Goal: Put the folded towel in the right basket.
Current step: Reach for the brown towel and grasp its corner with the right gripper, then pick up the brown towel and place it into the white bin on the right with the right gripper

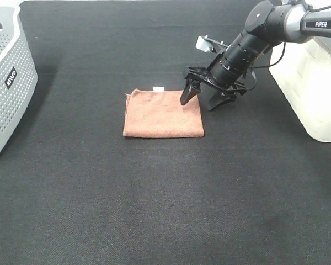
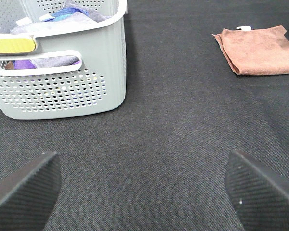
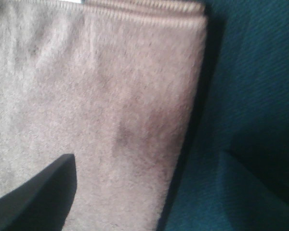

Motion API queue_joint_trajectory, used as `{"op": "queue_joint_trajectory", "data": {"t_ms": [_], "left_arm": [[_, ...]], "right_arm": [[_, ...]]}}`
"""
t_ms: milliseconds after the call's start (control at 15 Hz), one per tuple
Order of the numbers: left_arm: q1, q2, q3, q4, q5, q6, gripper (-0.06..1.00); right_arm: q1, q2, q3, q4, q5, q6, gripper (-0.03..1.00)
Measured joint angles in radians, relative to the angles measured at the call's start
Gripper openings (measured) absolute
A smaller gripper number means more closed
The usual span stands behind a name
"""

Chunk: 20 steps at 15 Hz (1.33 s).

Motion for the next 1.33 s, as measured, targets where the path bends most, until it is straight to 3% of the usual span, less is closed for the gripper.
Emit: {"op": "queue_joint_trajectory", "data": {"t_ms": [467, 600, 733, 933, 1333], "left_arm": [[0.000, 0.000, 0.000, 0.000, 0.000, 0.000, 0.87], [0.000, 0.000, 0.000, 0.000, 0.000, 0.000, 0.87], [0.000, 0.000, 0.000, 0.000, 0.000, 0.000, 0.87], [0.000, 0.000, 0.000, 0.000, 0.000, 0.000, 0.87], [0.000, 0.000, 0.000, 0.000, 0.000, 0.000, 0.87]], "right_arm": [[0.000, 0.027, -0.011, 0.030, 0.003, -0.014, 0.72], [0.000, 0.040, -0.011, 0.081, 0.003, -0.042, 0.58], [0.001, 0.047, -0.011, 0.109, 0.003, -0.064, 0.31], [0.003, 0.047, -0.011, 0.107, 0.002, -0.067, 0.03], [0.019, -0.042, -0.011, 0.080, 0.028, -0.075, 0.01]]}}
